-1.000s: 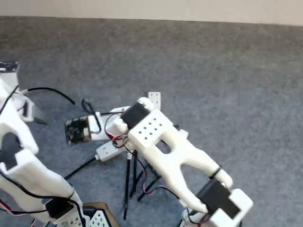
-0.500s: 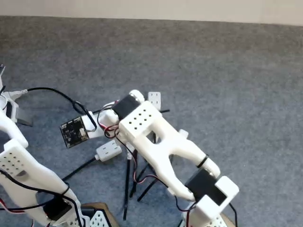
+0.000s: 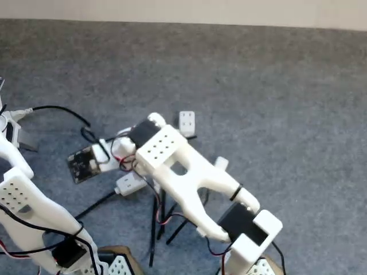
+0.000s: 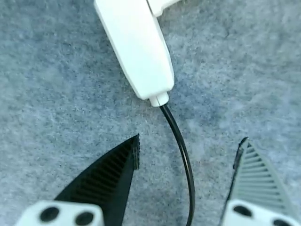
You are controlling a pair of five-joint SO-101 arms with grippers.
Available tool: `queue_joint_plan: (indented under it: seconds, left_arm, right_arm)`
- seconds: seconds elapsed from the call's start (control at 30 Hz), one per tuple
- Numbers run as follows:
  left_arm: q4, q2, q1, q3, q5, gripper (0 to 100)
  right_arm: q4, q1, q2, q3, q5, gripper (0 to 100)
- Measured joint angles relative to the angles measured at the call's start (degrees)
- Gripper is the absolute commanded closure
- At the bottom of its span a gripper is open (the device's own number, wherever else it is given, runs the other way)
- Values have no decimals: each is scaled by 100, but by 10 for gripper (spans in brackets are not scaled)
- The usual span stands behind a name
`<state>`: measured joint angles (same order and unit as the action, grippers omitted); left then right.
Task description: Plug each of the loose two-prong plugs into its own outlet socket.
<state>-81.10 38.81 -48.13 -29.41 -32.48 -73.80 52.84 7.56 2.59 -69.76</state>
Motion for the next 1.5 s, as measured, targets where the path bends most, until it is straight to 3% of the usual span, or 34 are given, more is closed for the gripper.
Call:
queue_joint_plan:
  seconds: [1.5]
  left_arm:
    - [0,0,-53,0,0,674]
  right_arm:
    - [193,-123,563,-246,-334,993]
